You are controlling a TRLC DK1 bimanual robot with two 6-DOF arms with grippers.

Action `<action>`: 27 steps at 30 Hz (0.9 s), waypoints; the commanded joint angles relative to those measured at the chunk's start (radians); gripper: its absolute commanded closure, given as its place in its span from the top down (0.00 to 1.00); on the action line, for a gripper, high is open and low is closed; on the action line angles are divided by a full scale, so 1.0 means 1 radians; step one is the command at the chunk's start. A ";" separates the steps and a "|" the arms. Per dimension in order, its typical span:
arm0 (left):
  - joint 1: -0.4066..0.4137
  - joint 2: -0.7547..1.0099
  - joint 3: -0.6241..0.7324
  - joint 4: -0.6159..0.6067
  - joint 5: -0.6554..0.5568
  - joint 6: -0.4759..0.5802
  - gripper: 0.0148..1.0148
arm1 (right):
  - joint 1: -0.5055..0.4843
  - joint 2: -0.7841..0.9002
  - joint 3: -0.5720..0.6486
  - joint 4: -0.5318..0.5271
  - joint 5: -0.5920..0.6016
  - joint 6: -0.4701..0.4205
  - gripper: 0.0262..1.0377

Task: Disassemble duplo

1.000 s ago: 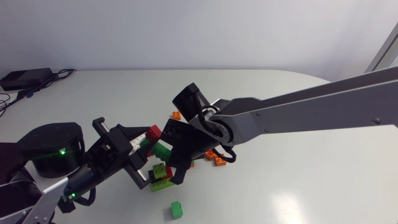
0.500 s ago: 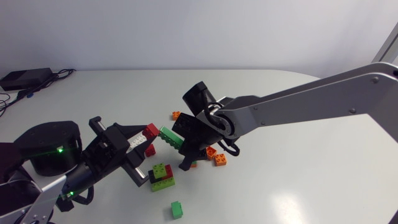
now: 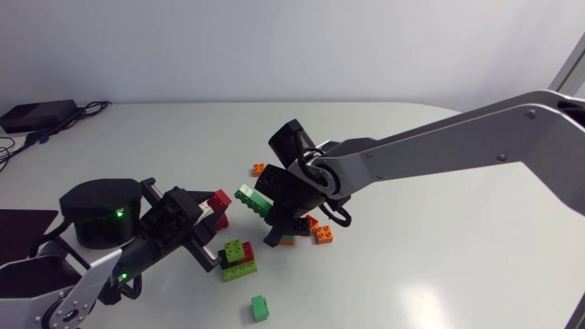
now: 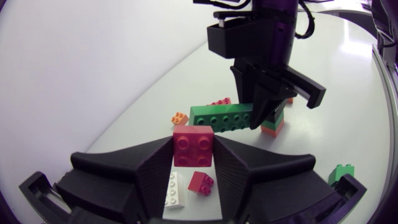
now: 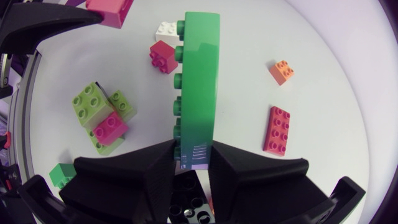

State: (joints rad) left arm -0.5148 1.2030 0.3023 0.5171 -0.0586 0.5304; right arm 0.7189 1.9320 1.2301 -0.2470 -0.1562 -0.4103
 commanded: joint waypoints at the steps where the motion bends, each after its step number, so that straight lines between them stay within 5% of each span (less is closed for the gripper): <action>1: 0.007 0.040 0.037 0.014 -0.023 0.002 0.17 | -0.006 0.044 0.022 -0.031 0.006 0.021 0.27; 4: 0.033 0.069 0.055 0.018 -0.047 -0.001 0.17 | -0.006 0.051 0.029 -0.041 0.007 0.021 0.31; 16: 0.128 0.167 0.129 0.018 -0.126 -0.049 0.18 | -0.003 0.065 0.039 -0.058 0.007 0.013 0.84; 20: 0.171 0.194 0.155 0.018 -0.155 -0.076 0.18 | 0.001 0.047 0.029 -0.058 0.006 0.004 0.93; 27: 0.285 0.274 0.232 -0.015 -0.190 -0.148 0.18 | 0.053 -0.084 -0.073 0.020 -0.025 -0.059 0.95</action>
State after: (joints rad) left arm -0.2558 1.4521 0.4984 0.5083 -0.2405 0.4255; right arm 0.7475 1.9087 1.2011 -0.2451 -0.1684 -0.4397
